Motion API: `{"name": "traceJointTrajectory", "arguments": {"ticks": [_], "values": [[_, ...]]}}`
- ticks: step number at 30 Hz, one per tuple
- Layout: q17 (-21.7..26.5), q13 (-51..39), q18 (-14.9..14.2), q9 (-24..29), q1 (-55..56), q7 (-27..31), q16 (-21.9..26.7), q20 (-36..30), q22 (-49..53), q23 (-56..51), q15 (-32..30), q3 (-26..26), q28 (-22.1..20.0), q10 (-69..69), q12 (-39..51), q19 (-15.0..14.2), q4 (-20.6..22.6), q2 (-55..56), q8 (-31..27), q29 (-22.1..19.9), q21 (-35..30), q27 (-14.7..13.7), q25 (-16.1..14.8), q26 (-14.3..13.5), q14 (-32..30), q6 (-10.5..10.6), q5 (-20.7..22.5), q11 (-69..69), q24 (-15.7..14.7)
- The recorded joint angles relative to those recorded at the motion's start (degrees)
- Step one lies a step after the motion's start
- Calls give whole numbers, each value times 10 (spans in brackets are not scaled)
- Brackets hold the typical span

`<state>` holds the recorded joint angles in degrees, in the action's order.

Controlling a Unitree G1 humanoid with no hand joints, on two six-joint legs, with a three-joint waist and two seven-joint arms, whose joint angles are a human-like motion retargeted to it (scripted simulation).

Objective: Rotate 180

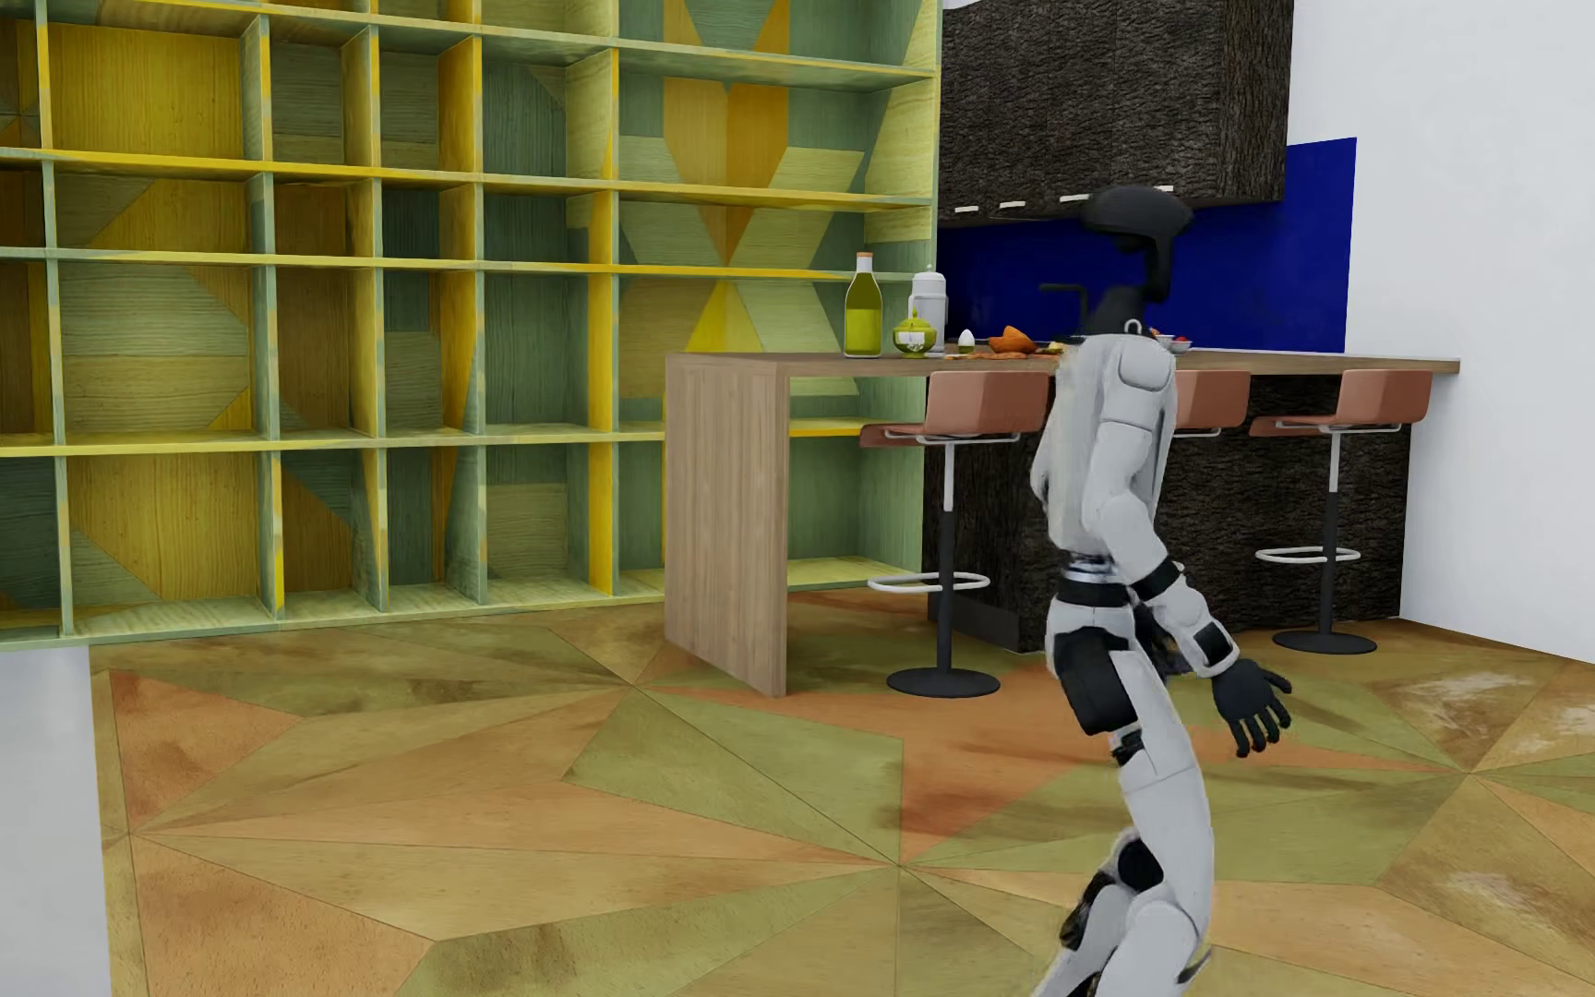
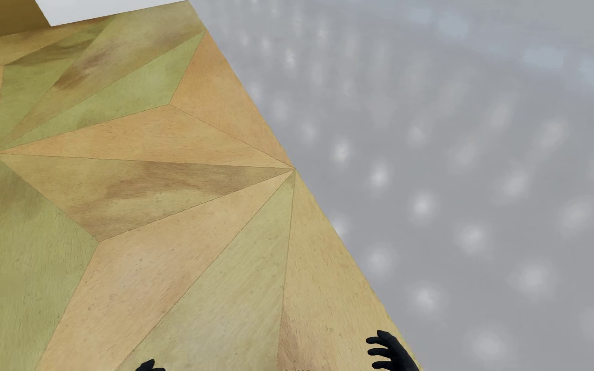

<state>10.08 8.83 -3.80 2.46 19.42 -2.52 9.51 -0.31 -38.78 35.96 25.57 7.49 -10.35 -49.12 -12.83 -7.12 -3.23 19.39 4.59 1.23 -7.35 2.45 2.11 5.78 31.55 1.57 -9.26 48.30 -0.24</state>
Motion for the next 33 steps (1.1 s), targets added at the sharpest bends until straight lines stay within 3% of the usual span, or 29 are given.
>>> {"name": "traceJointTrajectory", "arguments": {"ticks": [1, 2, 3, 4, 5, 6, 8, 10, 11, 13, 14, 15, 16, 17, 19, 21, 22, 23, 25, 26, 27, 29, 31, 32, 33], "values": [[-14, -11, 35, 9, -8, 13, 23, 11, -22, -16, -45, -3, 10, 0, -7, 17, 8, 33, -9, -7, 0, 1, -1, -7, 2, 2, -3, 86, 3], [-14, -8, 35, 3, -9, 32, 38, 4, -41, -17, -122, -3, 11, 10, -14, 78, 21, 78, -39, -6, -7, -3, -3, -17, -3, -5, 8, 162, 5], [1, 10, 40, 0, -17, 54, 40, -4, -28, -17, -111, 6, 6, 23, -20, 135, 33, 95, -58, 12, 30, -7, -5, -17, -9, -12, 24, 159, 6], [17, 24, 38, -3, -23, 71, 35, -18, -15, -18, -53, 10, -1, 33, -20, 170, 44, 109, -66, 31, 55, -8, -4, -11, -12, -24, 31, 117, 8], [20, 37, 35, -2, -26, 82, 22, -31, -4, 0, 3, 9, -6, 29, -14, 172, 61, 107, -68, 46, 83, -13, -3, 1, -13, -43, 22, 11, 12], [31, 33, 27, -3, -19, 76, -3, -34, 10, 12, -52, 3, -6, 2, -17, 9, 55, 80, -74, 48, 64, -8, -1, 15, -10, -44, 19, -21, 13], [11, 48, 12, -14, -5, 52, -14, -41, 21, -6, -48, 5, 21, -24, 7, 1, 28, 56, -44, 33, 50, -4, -1, 47, -22, -30, 15, -35, 8], [-13, 10, 0, -17, -19, 29, 1, -2, -4, -20, -34, -6, 54, 5, 0, -1, 4, 36, -10, 6, 19, 0, -5, 19, 10, -10, 6, -37, 6], [-13, -10, 36, -14, -18, 41, 9, -8, 1, -14, -24, 0, 60, 4, -9, -7, 14, 29, -6, -5, 9, -8, -5, 9, 11, -5, -1, -34, 6], [-15, -21, 33, -4, -29, 61, 28, 3, -22, -17, -33, 16, 46, 11, -25, 26, 33, 42, -37, -9, 13, -29, -1, -3, 9, -8, -1, 25, 3], [-4, -8, 32, -6, -33, 73, 34, -5, -18, -6, -35, 21, 30, 25, -29, 120, 42, 52, -55, 0, 25, -42, 6, 7, 3, -16, 6, 52, 4], [3, 16, 31, -11, -33, 84, 24, -18, -10, -3, 1, 19, 12, 33, -25, 169, 48, 39, -56, 13, 50, -48, 11, 17, -1, -23, 8, 8, 6], [10, 34, 27, -16, -29, 84, 9, -28, 3, 6, 5, 15, -5, 30, -23, 38, 44, 14, -56, 21, 58, -49, 11, 23, -1, -24, 4, -35, 5], [9, 40, 25, -13, -30, 76, 4, -38, 11, -7, 5, 14, -16, 29, -19, -16, 35, 1, -48, 24, 49, -41, 8, 28, 4, -23, 2, -47, 2], [4, 8, 27, -4, -21, 24, -9, -9, 17, -4, 9, 2, -9, 19, -17, -14, 3, -23, -17, 10, 21, -29, 9, 25, 5, -8, 0, -56, -11], [-12, -17, 30, 11, -25, 39, 24, 12, -12, -25, -50, 2, 15, 9, -12, 8, 8, 26, -26, -11, 5, -15, -1, 8, 12, 2, -2, 67, -17], [-8, -9, 31, 6, -25, 56, 41, 11, -21, -18, -113, -2, 21, 13, -17, 61, 17, 65, -42, -8, 3, -13, -5, -7, 11, -1, 3, 138, -12], [-4, 7, 32, 1, -38, 69, 40, 15, -41, -13, -134, -7, 20, 32, -25, 138, 27, 90, -59, 8, 24, -8, -3, -26, 5, -11, 20, 176, -2], [13, 40, 27, -1, -47, 88, 16, -29, 0, -22, 2, -22, 10, 40, -4, 181, 46, 99, -58, 48, 69, 2, 20, 8, 0, -39, 42, 79, 19], [26, 54, 24, -13, -42, 83, 0, -44, 4, 1, -2, -32, 8, 37, 7, 78, 46, 84, -67, 56, 59, 1, 28, 17, 12, -51, 42, 11, 29], [28, 51, 21, -15, -40, 85, -8, -44, 5, 22, -14, -23, 12, 21, 6, 20, 46, 68, -64, 56, 51, 3, 26, 21, 8, -54, 37, 0, 31], [26, 35, -3, -13, -14, 31, -6, -10, 25, 1, -6, -13, 39, -21, -1, 22, 6, 34, -24, 39, 35, 3, 18, 34, -19, -34, 29, -20, 24], [0, -14, -15, -10, -20, 24, 22, -3, -7, -4, 1, 1, 66, 12, -25, 20, 5, 24, -8, 9, 25, -13, 5, 8, 6, -11, 14, 2, 11], [-16, -26, 34, -3, -30, 37, 26, -2, -34, -16, -36, -2, 64, 23, -21, 56, 15, 48, -19, -2, 4, -24, 1, 1, 1, -1, 16, 65, 8], [-22, -11, 24, -4, -39, 52, 33, -1, -38, -10, -73, -1, 52, 42, -17, 130, 23, 76, -39, 4, 12, -40, 4, -8, -8, -3, 25, 111, 9]]}}
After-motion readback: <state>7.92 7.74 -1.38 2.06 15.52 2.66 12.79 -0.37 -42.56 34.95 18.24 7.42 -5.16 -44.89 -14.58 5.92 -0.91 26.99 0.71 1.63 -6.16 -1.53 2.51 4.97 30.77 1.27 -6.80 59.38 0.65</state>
